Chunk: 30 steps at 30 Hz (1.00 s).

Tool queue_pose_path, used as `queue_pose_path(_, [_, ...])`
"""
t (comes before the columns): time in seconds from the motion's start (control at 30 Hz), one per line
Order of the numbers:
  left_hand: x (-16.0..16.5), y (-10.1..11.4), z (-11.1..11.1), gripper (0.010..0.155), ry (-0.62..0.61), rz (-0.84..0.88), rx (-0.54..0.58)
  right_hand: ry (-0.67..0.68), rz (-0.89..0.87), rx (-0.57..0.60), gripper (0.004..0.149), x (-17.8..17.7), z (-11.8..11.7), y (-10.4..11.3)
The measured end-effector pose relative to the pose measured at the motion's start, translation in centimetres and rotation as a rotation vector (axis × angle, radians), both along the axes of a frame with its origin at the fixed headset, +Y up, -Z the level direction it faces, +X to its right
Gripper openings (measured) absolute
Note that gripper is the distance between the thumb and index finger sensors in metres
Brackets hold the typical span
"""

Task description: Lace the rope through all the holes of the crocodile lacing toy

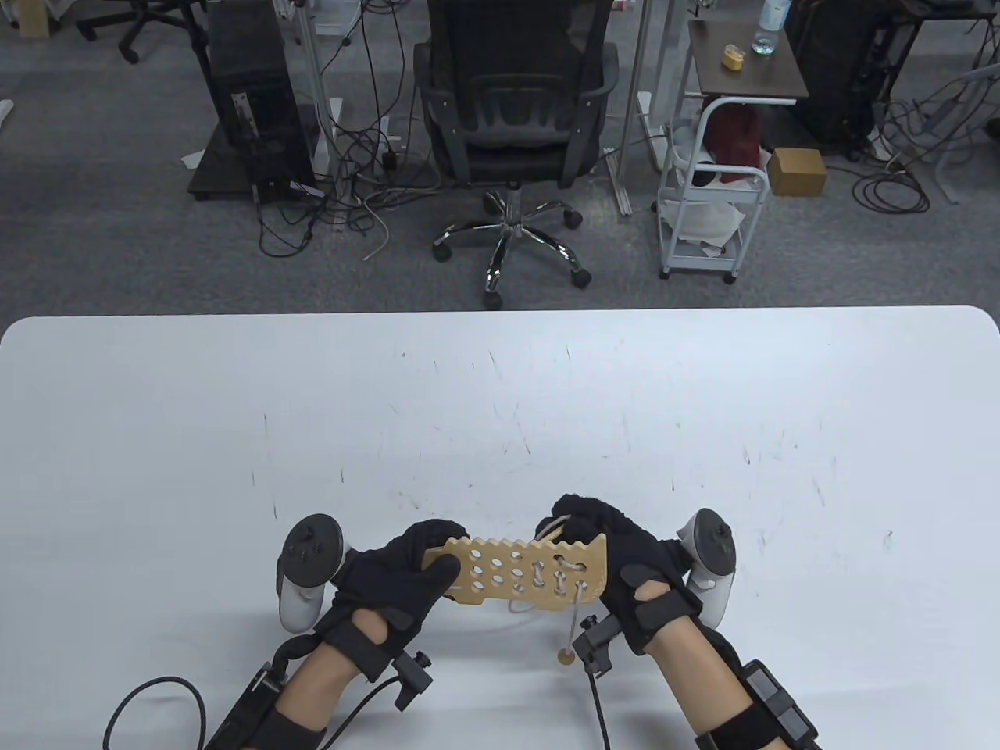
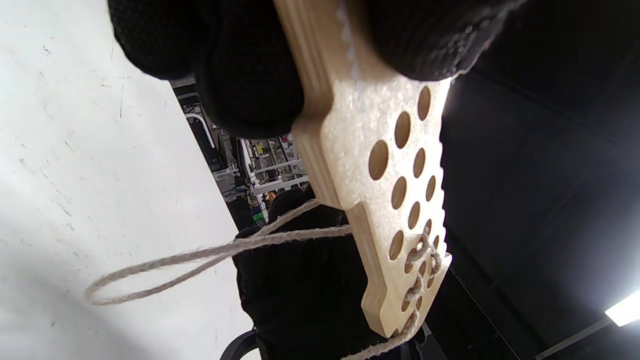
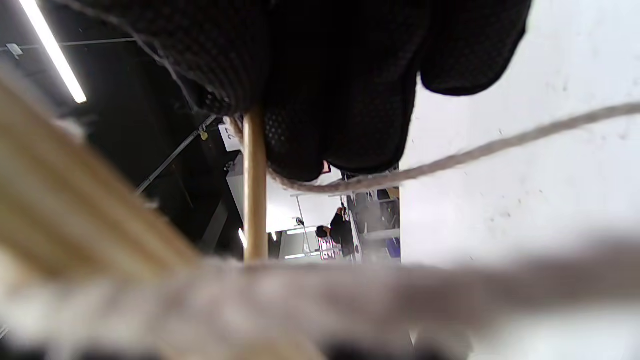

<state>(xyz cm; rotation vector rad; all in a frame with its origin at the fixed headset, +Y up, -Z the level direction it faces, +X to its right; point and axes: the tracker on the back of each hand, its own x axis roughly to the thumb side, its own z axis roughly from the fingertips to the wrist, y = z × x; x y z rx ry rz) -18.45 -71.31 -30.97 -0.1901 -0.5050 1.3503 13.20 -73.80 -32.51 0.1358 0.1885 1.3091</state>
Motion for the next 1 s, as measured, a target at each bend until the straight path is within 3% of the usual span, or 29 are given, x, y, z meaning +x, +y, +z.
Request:
queue_pose_path(0.2, [0.0,0.0,0.0,0.054,0.002,-0.002,-0.001,-0.029,-0.129,-0.094,0.04,0.0,0.1,-0.8])
queue_pose_path(0.53, [0.1,0.0,0.1,0.054,-0.011,0.009,-0.011,0.111,-0.153,-0.145,0.04,-1.3,0.2,-1.5])
queue_pose_path(0.73, [0.1,0.1,0.0,0.053,-0.003,0.008,-0.012,0.128,0.021,-0.031,0.037,-1.4,0.3,-0.6])
queue_pose_path(1.0, [0.1,-0.1,0.0,0.053,0.001,0.013,-0.026,0.121,0.032,0.059,0.036,-1.4,0.4,0.2])
